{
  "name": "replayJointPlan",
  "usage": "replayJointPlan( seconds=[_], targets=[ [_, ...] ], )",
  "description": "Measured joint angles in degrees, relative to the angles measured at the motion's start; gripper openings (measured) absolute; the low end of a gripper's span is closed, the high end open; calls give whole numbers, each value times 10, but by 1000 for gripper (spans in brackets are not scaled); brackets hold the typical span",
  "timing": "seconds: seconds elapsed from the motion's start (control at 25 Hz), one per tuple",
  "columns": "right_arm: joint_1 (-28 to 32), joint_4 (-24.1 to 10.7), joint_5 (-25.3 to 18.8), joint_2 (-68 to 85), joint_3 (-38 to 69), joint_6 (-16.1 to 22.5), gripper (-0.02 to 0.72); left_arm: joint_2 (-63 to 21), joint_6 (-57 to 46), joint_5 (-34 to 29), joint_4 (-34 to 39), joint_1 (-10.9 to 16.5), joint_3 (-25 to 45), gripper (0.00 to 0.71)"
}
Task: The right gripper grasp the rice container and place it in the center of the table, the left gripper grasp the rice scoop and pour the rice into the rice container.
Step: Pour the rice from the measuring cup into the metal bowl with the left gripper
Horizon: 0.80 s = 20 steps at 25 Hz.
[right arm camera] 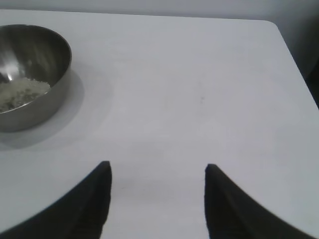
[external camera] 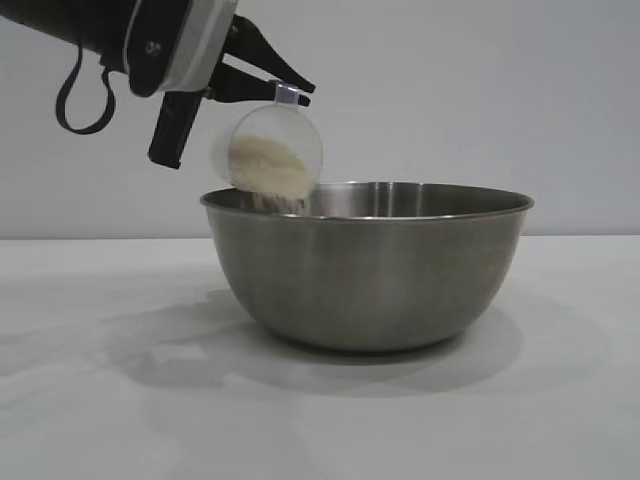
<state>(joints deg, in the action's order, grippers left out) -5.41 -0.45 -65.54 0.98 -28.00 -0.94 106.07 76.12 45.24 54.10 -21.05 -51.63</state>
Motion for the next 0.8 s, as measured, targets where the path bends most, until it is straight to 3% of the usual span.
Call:
replayJointPlan(
  seconds=[0.8],
  targets=[
    [0, 0, 0, 0, 0, 0, 395, 0, 87, -42, 75, -17, -48, 0]
  ],
)
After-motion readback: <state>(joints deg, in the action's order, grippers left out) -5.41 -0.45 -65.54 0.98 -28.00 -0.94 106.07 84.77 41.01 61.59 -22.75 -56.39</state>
